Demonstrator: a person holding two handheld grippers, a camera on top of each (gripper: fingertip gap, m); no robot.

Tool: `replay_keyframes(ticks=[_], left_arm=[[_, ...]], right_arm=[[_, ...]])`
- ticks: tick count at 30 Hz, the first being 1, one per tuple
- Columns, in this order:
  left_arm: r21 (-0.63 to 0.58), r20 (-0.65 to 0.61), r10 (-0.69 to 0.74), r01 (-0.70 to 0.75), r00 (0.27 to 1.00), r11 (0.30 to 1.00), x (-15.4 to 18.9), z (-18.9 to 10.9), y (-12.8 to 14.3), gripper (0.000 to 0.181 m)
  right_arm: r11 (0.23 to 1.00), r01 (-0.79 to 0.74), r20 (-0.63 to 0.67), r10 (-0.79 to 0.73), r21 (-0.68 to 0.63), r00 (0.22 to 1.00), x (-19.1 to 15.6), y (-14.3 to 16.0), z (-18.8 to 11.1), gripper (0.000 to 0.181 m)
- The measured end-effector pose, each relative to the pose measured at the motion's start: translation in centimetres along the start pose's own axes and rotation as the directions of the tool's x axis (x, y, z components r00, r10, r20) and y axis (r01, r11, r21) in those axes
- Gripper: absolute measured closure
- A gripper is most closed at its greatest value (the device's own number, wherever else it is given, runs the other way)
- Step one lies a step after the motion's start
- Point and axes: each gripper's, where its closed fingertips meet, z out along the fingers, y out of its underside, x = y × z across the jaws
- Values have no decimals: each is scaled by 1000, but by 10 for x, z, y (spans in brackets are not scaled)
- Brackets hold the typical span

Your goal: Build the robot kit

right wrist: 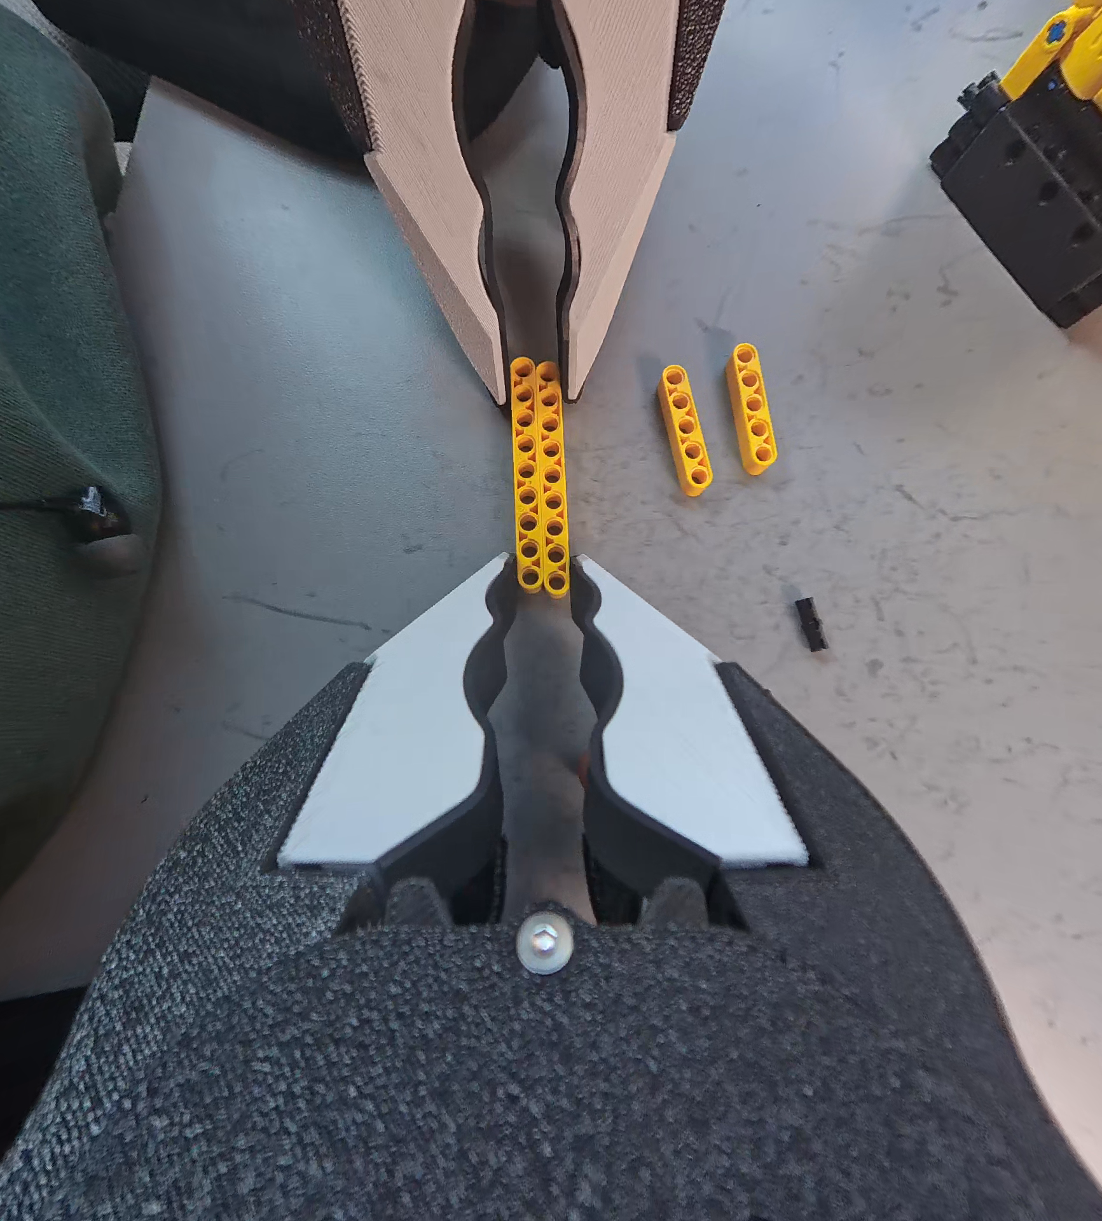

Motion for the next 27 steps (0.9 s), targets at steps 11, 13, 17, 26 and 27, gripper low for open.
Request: replay_keyframes(ticks=[11,13,17,26,27], left_arm=[[3,3,1,-1,1000,1000,-1,1,-1,166],[3,5,2,-2,1000,1000,-1,1,-1,166],[5,9,4,-4,1000,1000,-2,1,-1,166],[44,-13,-2,2,1000,999,-1,-7,-5,156],[42,-17,-4,4,1000,999,-1,-9,-3,157]], right_arm=[[1000,-9,14,9,-1,1000,-1,-1,1,166],[1000,-8,19,8,-4,1000,-1,-1,1,166],[1000,-5,24,5,-7,1000,-1,-2,2,166],[998,-47,18,47,28,999,-2,-1,-6,160],[998,-55,20,54,23,998,-2,1,-9,160]])
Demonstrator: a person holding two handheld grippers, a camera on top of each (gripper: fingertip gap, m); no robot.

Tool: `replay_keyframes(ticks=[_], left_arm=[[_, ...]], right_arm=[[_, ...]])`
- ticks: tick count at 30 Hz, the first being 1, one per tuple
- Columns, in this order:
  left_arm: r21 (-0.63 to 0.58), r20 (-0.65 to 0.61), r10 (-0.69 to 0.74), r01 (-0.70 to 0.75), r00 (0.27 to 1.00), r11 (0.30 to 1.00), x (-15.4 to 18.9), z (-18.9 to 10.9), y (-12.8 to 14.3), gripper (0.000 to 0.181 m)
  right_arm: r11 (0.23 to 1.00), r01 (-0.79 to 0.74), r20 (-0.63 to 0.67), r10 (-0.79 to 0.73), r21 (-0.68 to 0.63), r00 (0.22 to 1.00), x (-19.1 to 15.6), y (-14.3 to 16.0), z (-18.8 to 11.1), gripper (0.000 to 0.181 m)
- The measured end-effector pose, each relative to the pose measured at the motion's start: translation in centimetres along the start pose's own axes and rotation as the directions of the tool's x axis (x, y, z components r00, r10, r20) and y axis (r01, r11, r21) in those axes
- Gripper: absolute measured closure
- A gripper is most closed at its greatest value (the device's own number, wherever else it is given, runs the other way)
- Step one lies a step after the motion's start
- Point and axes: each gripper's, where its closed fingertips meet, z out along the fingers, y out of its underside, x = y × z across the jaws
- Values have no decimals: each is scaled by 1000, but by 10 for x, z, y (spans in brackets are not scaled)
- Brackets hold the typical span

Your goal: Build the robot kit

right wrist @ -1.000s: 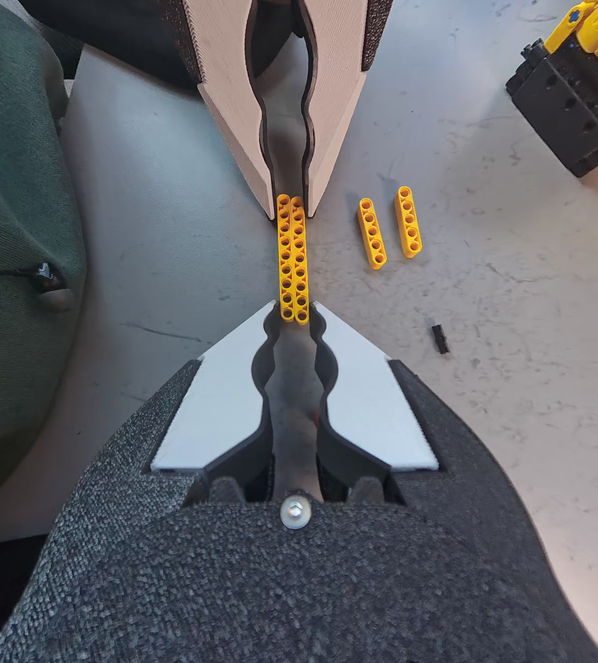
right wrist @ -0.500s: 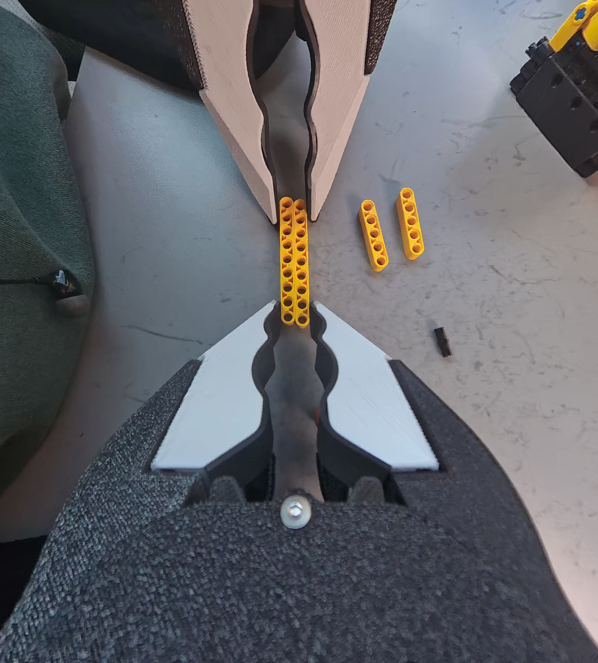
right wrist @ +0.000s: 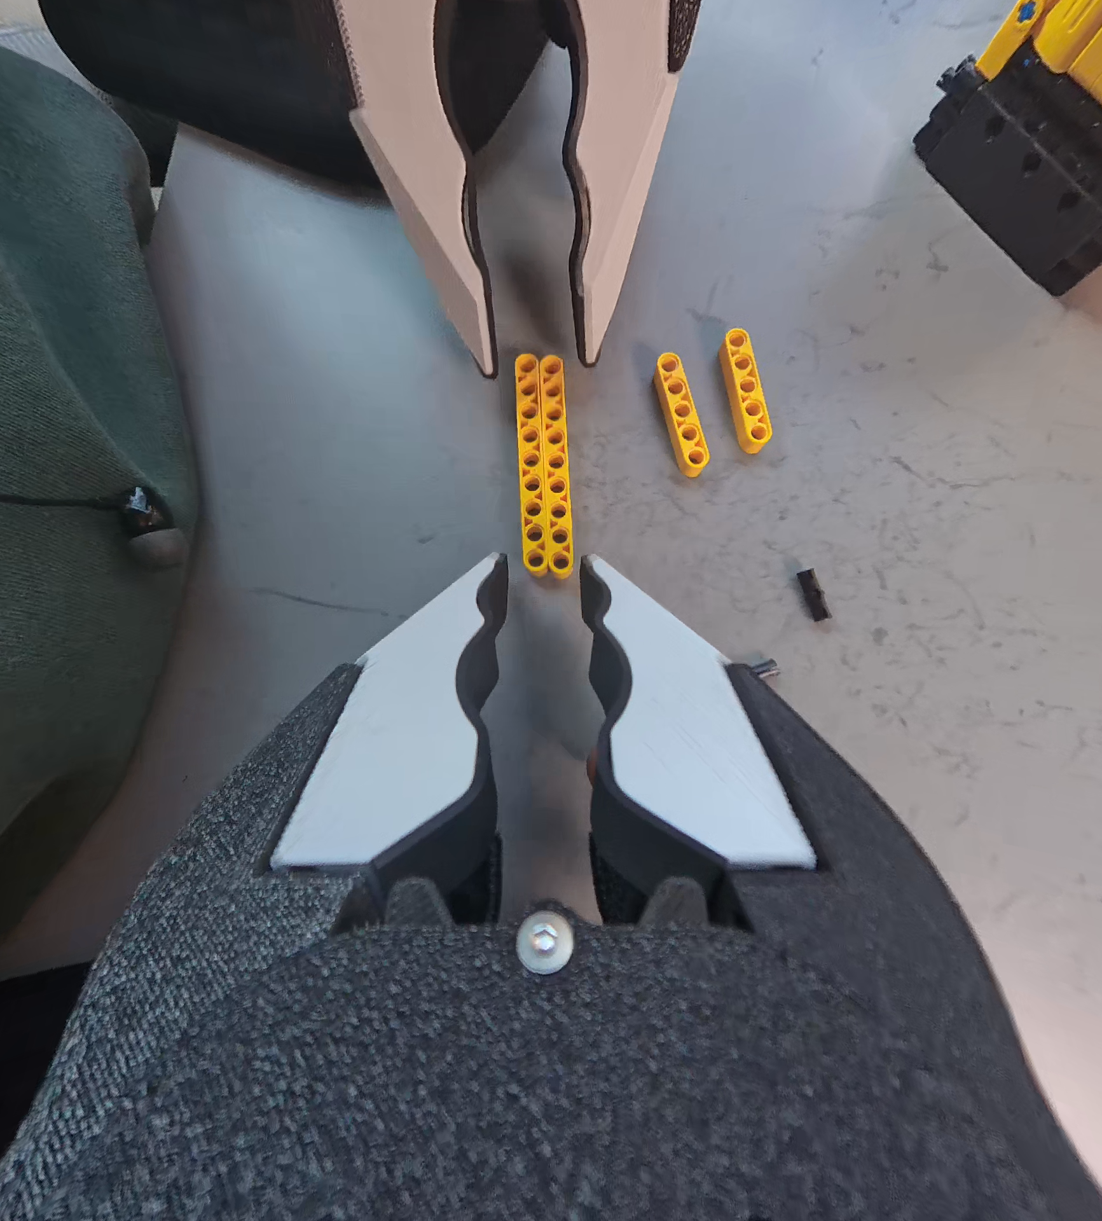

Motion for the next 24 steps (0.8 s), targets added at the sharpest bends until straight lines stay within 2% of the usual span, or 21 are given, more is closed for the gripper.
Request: replay_keyframes(ticks=[5,18,24], left_arm=[[-63,2,28,-28,1000,998,-5,-2,15,160],[-47,-5,28,-28,1000,998,-5,1,13,166],[-49,-7,29,-30,1000,998,-5,-1,14,164]], right_arm=[[1000,-12,-10,12,-26,1000,1,9,-3,165],[1000,11,3,-10,-29,1000,1,5,3,172],[1000,10,3,-10,-30,1000,1,6,2,168]])
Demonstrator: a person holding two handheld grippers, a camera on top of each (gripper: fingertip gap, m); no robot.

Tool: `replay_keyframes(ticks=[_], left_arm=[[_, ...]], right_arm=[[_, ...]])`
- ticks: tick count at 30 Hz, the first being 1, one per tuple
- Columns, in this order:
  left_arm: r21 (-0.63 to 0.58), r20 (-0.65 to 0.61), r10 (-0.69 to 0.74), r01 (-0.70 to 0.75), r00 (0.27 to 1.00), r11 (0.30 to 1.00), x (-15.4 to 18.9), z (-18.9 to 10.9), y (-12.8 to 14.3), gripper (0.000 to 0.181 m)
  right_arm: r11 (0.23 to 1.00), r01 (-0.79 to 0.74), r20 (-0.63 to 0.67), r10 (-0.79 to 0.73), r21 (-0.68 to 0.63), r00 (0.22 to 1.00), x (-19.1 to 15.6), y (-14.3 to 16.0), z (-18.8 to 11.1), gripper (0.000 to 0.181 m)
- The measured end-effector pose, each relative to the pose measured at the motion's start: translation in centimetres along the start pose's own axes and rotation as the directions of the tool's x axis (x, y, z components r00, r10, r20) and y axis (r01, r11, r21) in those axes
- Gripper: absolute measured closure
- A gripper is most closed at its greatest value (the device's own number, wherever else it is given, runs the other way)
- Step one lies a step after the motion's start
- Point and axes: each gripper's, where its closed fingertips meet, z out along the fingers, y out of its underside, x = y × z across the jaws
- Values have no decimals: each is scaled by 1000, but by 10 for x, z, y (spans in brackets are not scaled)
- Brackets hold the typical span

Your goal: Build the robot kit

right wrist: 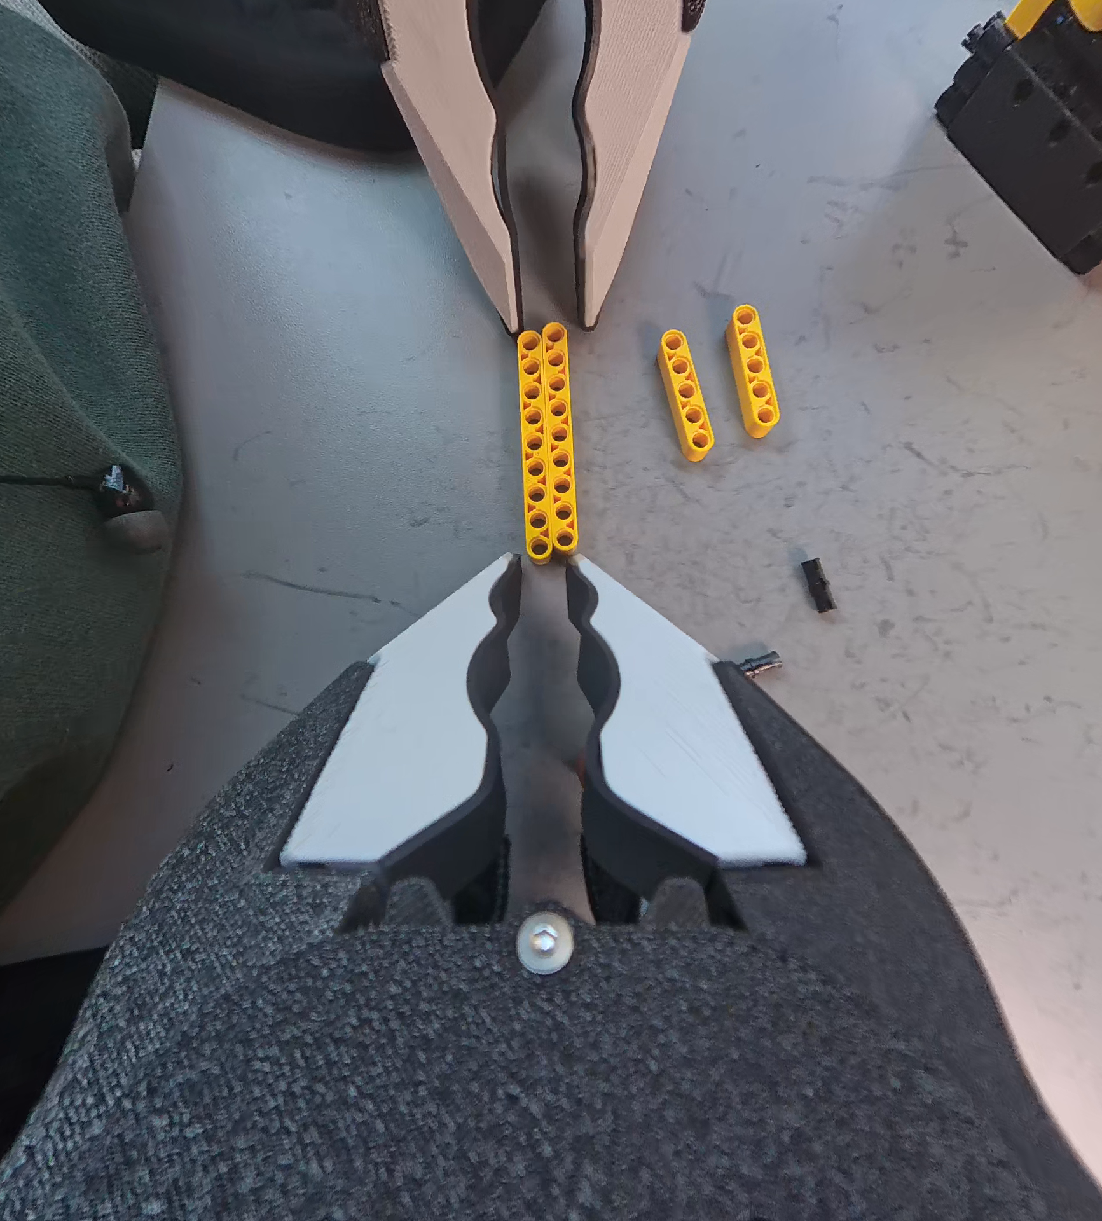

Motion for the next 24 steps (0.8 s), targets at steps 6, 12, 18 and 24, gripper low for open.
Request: replay_keyframes(ticks=[6,12,18,24], left_arm=[[15,-14,-6,6,1000,1000,3,0,-4,155],[-10,-8,30,-30,1000,999,4,5,-6,166],[-49,-5,31,-31,999,998,-10,-11,14,166],[-94,18,-9,11,1000,995,-34,-38,46,166]], right_arm=[[1000,1,0,-1,4,1000,2,-1,1,165],[1000,22,0,-22,-1,1000,2,-9,8,168],[1000,7,-42,-7,3,999,13,-29,24,170],[996,3,-98,6,89,995,29,-34,-3,164]])
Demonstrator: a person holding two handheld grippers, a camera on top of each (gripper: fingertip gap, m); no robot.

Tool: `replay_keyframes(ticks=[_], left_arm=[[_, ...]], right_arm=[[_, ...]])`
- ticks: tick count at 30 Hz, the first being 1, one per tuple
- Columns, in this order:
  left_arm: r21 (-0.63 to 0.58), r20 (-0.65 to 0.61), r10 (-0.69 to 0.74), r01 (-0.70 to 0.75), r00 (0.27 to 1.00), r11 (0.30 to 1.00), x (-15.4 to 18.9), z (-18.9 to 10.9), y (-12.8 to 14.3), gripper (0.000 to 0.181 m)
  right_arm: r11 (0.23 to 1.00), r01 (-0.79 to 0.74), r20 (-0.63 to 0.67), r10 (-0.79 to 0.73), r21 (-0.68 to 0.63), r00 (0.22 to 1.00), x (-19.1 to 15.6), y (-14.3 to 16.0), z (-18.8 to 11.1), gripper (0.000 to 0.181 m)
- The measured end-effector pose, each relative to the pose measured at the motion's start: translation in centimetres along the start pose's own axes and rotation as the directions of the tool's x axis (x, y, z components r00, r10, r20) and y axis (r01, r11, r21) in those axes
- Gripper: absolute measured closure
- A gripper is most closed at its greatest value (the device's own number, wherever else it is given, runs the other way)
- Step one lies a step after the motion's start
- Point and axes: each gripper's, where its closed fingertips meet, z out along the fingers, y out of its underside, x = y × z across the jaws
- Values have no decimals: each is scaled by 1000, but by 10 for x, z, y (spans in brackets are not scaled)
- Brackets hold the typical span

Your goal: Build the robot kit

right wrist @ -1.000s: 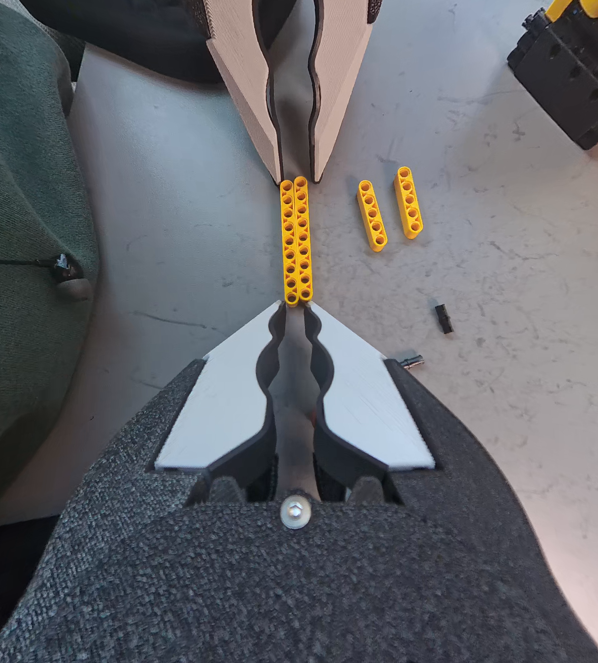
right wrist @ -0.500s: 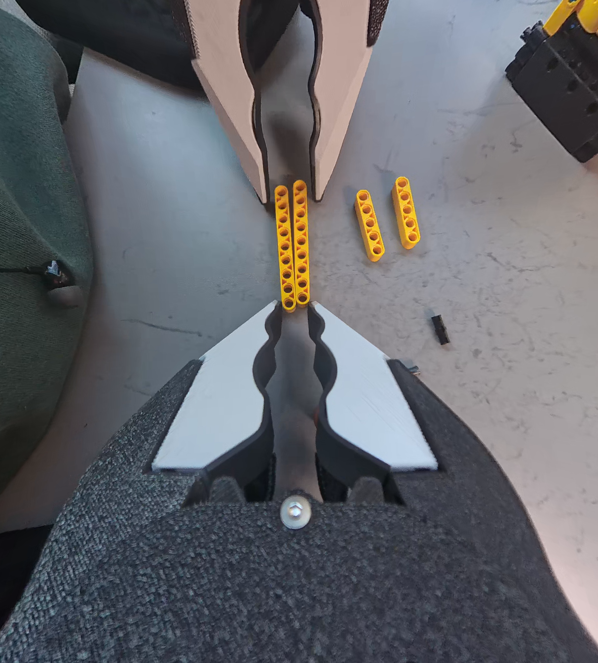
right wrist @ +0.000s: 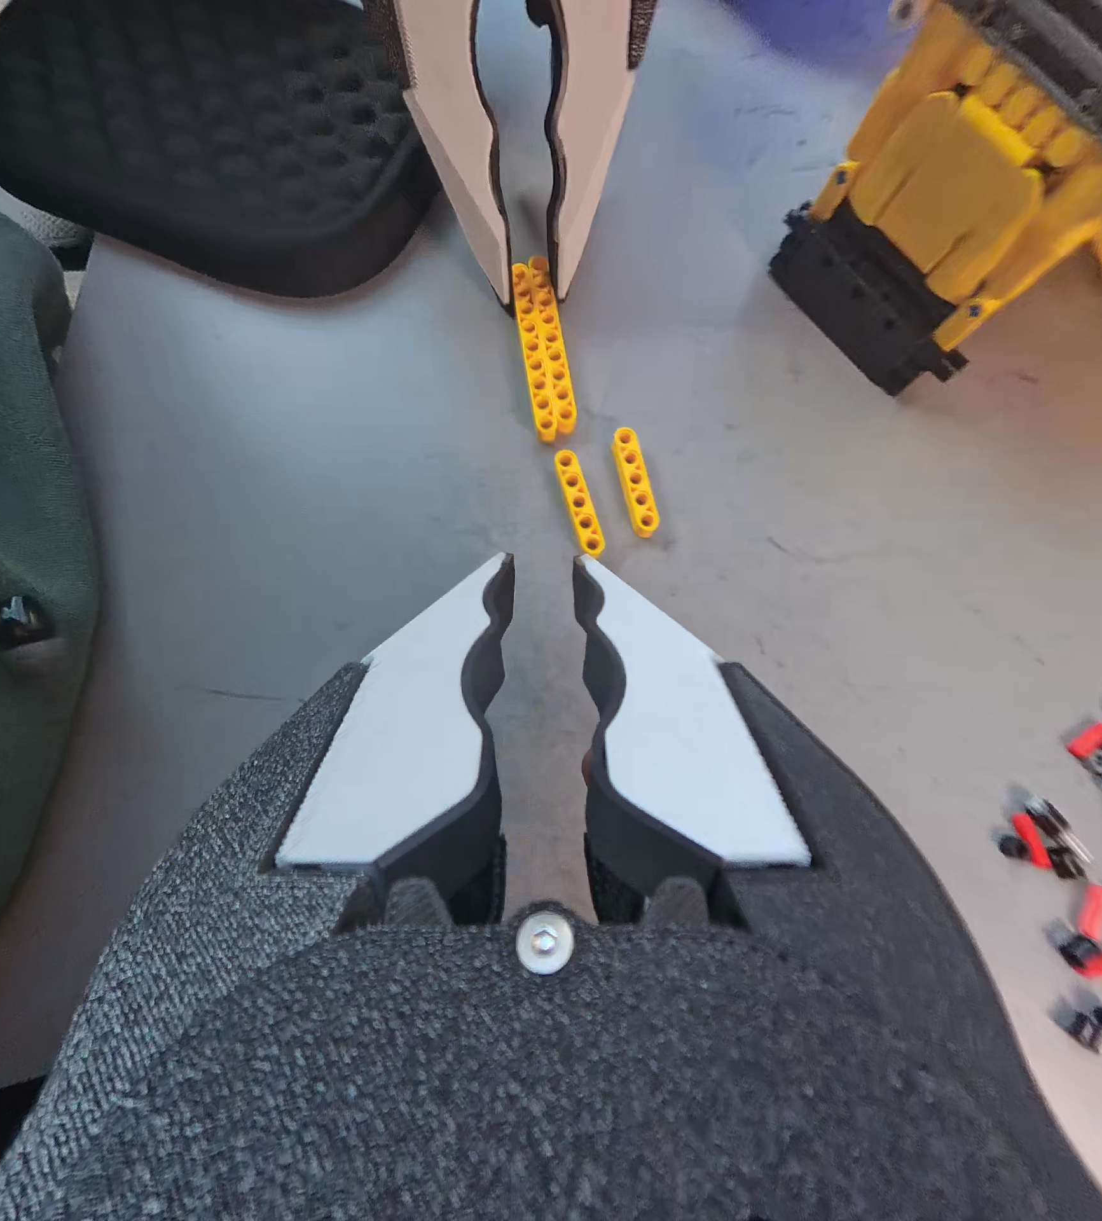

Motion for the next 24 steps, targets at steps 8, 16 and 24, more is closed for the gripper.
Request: replay_keyframes(ticks=[8,16,24], left_arm=[[-31,47,-53,54,998,998,-20,-11,17,163],[-42,73,-83,86,994,995,-20,-10,15,163],[-41,185,-63,71,981,997,-19,-15,10,157]], right_arm=[[991,-81,-173,99,111,980,31,34,-46,162],[971,-81,-247,137,225,959,46,36,-60,162],[976,-37,-281,98,215,955,40,41,-63,161]])
